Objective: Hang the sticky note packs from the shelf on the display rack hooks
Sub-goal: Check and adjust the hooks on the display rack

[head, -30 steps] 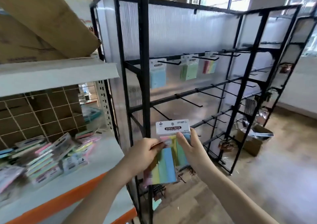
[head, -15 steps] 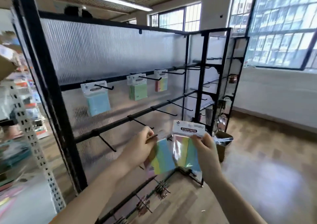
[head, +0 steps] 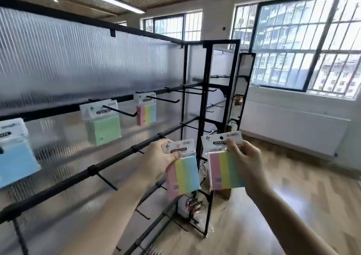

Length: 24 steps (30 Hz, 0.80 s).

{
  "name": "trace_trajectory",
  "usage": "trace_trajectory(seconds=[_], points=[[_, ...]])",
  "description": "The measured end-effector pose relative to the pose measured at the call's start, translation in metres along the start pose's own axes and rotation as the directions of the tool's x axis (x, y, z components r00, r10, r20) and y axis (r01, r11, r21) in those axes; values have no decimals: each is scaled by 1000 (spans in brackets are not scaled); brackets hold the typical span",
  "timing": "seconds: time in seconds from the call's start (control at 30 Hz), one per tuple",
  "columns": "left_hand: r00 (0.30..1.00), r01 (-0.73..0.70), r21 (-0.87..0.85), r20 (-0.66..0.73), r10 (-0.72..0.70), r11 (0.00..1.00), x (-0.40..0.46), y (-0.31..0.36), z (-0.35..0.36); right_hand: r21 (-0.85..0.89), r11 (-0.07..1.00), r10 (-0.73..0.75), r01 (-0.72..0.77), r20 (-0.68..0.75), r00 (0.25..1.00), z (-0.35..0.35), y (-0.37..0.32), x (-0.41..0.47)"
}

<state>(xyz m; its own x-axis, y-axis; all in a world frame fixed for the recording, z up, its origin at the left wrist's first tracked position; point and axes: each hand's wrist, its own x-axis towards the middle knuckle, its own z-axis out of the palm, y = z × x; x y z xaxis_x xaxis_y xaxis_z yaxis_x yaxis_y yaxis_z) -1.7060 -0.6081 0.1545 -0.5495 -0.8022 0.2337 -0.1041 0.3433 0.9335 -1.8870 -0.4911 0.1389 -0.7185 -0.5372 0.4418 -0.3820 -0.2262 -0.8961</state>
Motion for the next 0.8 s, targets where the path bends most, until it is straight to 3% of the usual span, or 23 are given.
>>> trace_trajectory(seconds=[0.13,0.33,0.47,0.63,0.8], points=[[999,48,-132,-19,-51,990,40,-3,13,-26,999,-41,42,43,998,20,12,29],[998,24,-253,-51,-38,967,76,-9,33,142,988,38,-66,188,981,56,29,49],[994,93,-471,-2,-107,877,87,-11,32,182,983,-13,-19,176,984,74,34,58],[986,156,-531,34,-164,833,100,-15,26,260,965,-88,26,230,969,92,37,67],[997,81,-593,47,-66,801,102,-7,29,355,935,-88,-20,286,954,98,37,91]])
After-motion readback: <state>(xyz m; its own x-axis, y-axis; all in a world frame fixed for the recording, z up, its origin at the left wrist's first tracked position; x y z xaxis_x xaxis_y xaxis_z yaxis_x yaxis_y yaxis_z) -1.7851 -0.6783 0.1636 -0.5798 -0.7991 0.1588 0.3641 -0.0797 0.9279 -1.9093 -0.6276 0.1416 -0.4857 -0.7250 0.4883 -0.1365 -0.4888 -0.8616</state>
